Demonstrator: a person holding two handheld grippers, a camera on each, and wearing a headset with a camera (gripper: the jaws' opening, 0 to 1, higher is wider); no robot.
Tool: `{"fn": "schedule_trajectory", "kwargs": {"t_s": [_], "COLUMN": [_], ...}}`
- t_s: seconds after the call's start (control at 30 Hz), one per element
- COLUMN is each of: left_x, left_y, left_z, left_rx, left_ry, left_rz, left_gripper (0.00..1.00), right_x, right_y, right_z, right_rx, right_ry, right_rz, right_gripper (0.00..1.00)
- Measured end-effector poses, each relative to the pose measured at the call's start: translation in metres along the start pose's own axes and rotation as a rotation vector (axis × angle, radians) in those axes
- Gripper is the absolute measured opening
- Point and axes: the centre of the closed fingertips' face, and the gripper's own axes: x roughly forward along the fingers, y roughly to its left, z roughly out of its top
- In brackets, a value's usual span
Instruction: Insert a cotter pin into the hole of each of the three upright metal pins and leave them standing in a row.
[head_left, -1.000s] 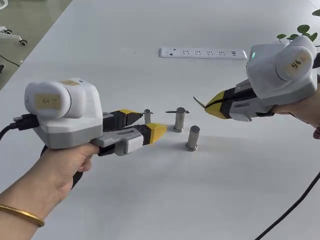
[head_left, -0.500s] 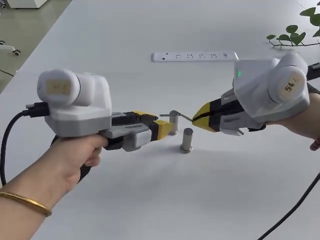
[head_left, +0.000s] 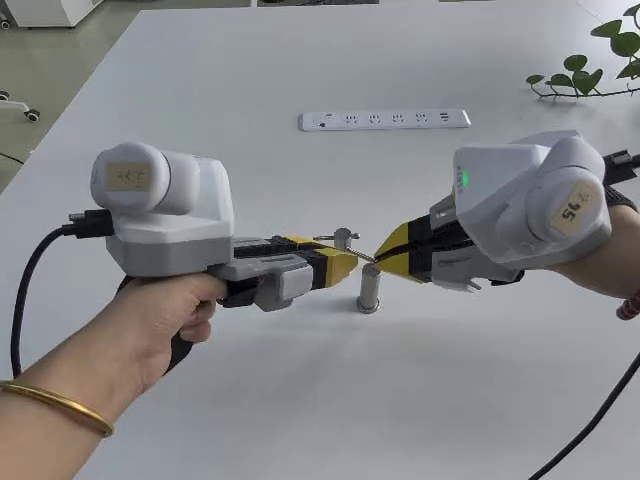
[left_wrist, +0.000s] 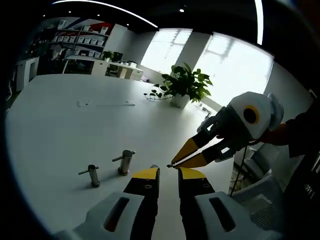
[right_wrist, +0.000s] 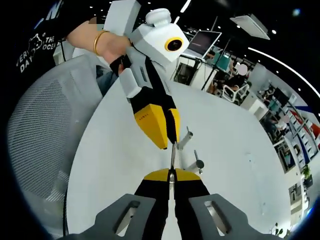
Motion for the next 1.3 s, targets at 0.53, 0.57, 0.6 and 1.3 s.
{"fn": "schedule_trajectory", "kwargs": {"t_s": [0.53,0.57,0.6,1.3], "left_x": [0.003,0.003,0.003,0.002], "left_y": [-0.009,-0.008,-0.008,-0.008], "left_z": [-0.005,-0.005,-0.005,-0.001], "left_rx": [-0.043,-0.042,-0.044,0.107], "left_ry": [0.021,0.021,0.021,-0.016], "left_rz": [-0.039,-0.038,-0.038,-0.020], "left_gripper": [0.05,0.05,0.04,0.01], "right_x": [0.001,0.001,0.001,0.004], "right_y": [0.008,0.009,0.009,0.005], "right_z": [0.010,0.011,0.011,0.015], "right_rx": [-0.086,-0.090,-0.093,-0.094], "right_ry": [0.002,0.001,0.002,-0.002], "right_rz": [0.020,0.022,0.023,-0.003], "right_gripper": [0.00,0.00,0.00,0.00]}}
